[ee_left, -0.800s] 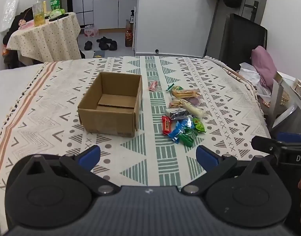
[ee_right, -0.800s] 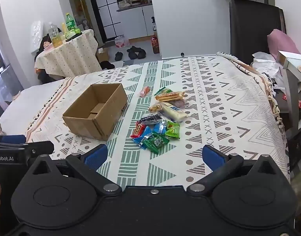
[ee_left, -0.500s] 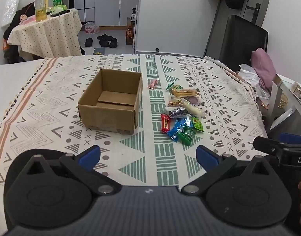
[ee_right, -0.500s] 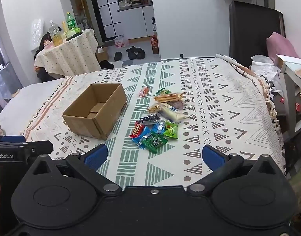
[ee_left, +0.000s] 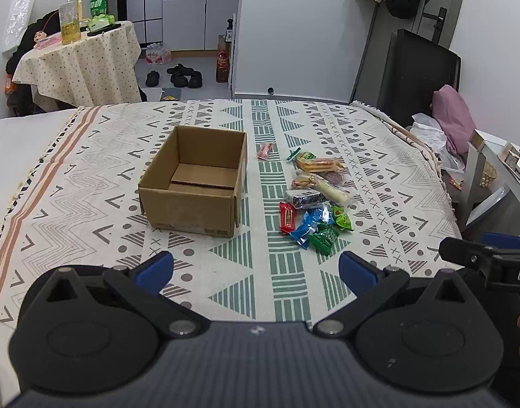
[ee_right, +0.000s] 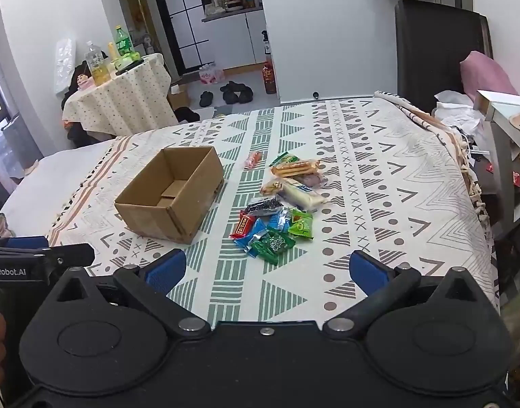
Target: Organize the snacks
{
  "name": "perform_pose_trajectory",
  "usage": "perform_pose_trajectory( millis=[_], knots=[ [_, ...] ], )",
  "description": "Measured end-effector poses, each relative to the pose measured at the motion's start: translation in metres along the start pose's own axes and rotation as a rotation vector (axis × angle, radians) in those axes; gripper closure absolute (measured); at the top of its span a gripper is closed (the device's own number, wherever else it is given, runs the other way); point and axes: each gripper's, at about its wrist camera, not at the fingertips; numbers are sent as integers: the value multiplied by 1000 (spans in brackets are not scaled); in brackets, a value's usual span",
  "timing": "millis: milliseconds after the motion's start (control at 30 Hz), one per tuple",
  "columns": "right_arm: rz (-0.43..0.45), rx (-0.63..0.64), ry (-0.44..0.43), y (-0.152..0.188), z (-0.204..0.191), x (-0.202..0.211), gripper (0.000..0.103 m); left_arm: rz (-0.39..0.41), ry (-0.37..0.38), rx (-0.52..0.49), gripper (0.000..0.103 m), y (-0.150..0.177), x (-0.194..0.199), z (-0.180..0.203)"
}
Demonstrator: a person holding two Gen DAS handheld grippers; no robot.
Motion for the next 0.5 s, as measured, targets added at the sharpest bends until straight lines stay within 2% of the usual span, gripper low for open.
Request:
perform_pose_trajectory(
  millis=[500],
  knots=[
    [14, 19, 7, -3, -1, 4, 0, -3, 1, 1, 0, 4, 1, -1]
  ],
)
Point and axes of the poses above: each gripper's, at about its wrist camera, not at the fingertips, and x roughly against the way its jaws point, z to its right, y to its underside, and after that the axes turned 6 degrees about y, right-handed
